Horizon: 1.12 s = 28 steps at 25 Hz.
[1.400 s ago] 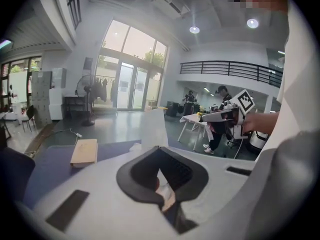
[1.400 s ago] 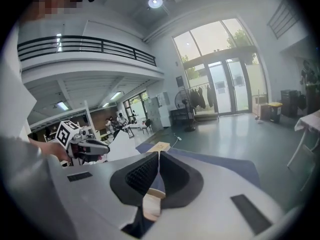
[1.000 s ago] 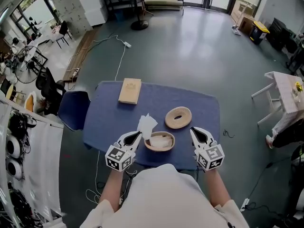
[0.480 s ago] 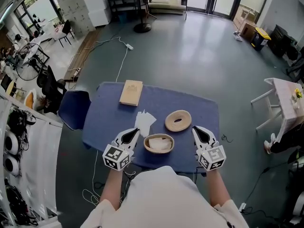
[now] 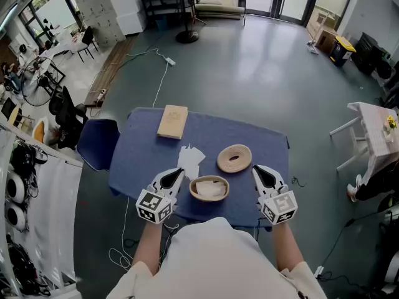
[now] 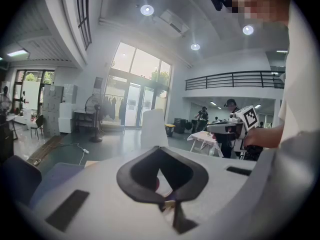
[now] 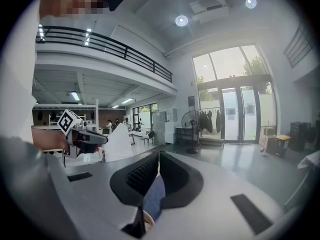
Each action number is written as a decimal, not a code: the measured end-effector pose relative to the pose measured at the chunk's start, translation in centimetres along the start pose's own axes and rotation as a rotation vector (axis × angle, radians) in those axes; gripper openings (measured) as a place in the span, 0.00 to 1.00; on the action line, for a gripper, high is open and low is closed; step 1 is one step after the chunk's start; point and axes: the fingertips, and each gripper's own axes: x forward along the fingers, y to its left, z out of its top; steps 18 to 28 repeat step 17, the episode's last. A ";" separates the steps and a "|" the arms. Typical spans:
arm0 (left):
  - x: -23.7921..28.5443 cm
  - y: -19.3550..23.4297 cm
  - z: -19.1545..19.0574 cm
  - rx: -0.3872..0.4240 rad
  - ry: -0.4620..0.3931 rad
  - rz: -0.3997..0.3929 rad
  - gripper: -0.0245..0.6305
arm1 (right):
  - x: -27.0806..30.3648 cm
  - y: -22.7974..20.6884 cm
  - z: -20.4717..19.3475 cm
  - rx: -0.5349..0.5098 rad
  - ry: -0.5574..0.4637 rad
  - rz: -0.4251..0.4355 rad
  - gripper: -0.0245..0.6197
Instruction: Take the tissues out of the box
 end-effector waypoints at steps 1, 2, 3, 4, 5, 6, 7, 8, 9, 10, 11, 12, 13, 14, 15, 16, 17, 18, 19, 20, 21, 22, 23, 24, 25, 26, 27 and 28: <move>-0.1 0.0 0.0 0.001 -0.002 -0.001 0.05 | 0.0 0.0 0.0 0.002 -0.001 -0.001 0.09; -0.1 0.0 0.1 0.001 -0.004 -0.002 0.05 | 0.1 0.1 0.1 0.003 -0.002 -0.001 0.09; -0.2 0.0 0.1 0.001 -0.006 -0.002 0.05 | 0.1 0.1 0.0 0.006 -0.002 -0.002 0.09; -0.2 0.0 0.1 0.000 -0.008 -0.002 0.05 | 0.1 0.1 0.0 0.009 -0.001 -0.003 0.09; -0.2 0.0 0.0 -0.002 -0.009 -0.003 0.05 | 0.1 0.1 -0.1 0.014 0.000 -0.004 0.09; -0.2 -0.1 0.0 -0.003 -0.010 -0.003 0.05 | 0.0 0.1 -0.2 0.018 0.001 -0.005 0.09; -0.1 -0.3 0.0 -0.004 -0.011 -0.004 0.05 | -0.1 0.1 -0.2 0.021 0.002 -0.006 0.09; -0.1 -0.4 0.0 -0.005 -0.011 -0.005 0.05 | -0.2 0.1 -0.3 0.022 0.002 -0.006 0.09; -0.1 -0.5 0.0 -0.005 -0.011 -0.007 0.05 | -0.3 0.1 -0.2 0.023 0.002 -0.006 0.09; -0.1 -0.6 0.0 -0.006 -0.011 -0.008 0.05 | -0.3 0.1 -0.2 0.024 0.003 -0.006 0.09; -0.1 -0.6 0.0 -0.006 -0.012 -0.010 0.05 | -0.3 0.1 -0.2 0.024 0.004 -0.006 0.09; -0.1 -0.6 0.0 -0.007 -0.012 -0.011 0.05 | -0.3 0.1 -0.2 0.025 0.004 -0.007 0.09; -0.1 -0.6 0.0 -0.007 -0.012 -0.011 0.05 | -0.3 0.1 -0.3 0.026 0.005 -0.008 0.09; -0.1 -0.5 0.0 -0.006 -0.013 -0.012 0.05 | -0.2 0.2 -0.3 0.028 0.006 -0.009 0.09; -0.2 -0.5 -0.1 -0.006 -0.014 -0.013 0.05 | -0.2 0.2 -0.3 0.029 0.006 -0.011 0.09; -0.2 -0.5 -0.1 -0.006 -0.015 -0.014 0.05 | -0.2 0.2 -0.4 0.031 0.007 -0.012 0.09; -0.2 -0.4 -0.2 -0.006 -0.016 -0.015 0.05 | -0.2 0.3 -0.5 0.033 0.007 -0.014 0.09; -0.2 -0.4 -0.2 -0.006 -0.016 -0.015 0.05 | -0.2 0.3 -0.5 0.033 0.007 -0.014 0.09; -0.2 -0.4 -0.2 -0.006 -0.016 -0.015 0.05 | -0.2 0.3 -0.5 0.033 0.007 -0.014 0.09; -0.2 -0.4 -0.2 -0.006 -0.016 -0.015 0.05 | -0.2 0.3 -0.5 0.033 0.007 -0.014 0.09; -0.2 -0.4 -0.2 -0.006 -0.016 -0.015 0.05 | -0.2 0.3 -0.5 0.033 0.007 -0.014 0.09; -0.2 -0.4 -0.2 -0.006 -0.016 -0.015 0.05 | -0.2 0.3 -0.5 0.033 0.007 -0.014 0.09; -0.2 -0.4 -0.2 -0.006 -0.016 -0.015 0.05 | -0.2 0.3 -0.5 0.033 0.007 -0.014 0.09; -0.2 -0.4 -0.2 -0.006 -0.016 -0.015 0.05 | -0.2 0.3 -0.5 0.033 0.007 -0.014 0.09; -0.2 -0.4 -0.2 -0.006 -0.016 -0.015 0.05 | -0.2 0.3 -0.5 0.033 0.007 -0.014 0.09; -0.2 -0.4 -0.2 -0.006 -0.016 -0.015 0.05 | -0.2 0.3 -0.5 0.033 0.007 -0.014 0.09; -0.2 -0.4 -0.2 -0.006 -0.016 -0.015 0.05 | -0.2 0.3 -0.5 0.033 0.007 -0.014 0.09; -0.2 -0.4 -0.2 -0.006 -0.016 -0.015 0.05 | -0.2 0.3 -0.5 0.033 0.007 -0.014 0.09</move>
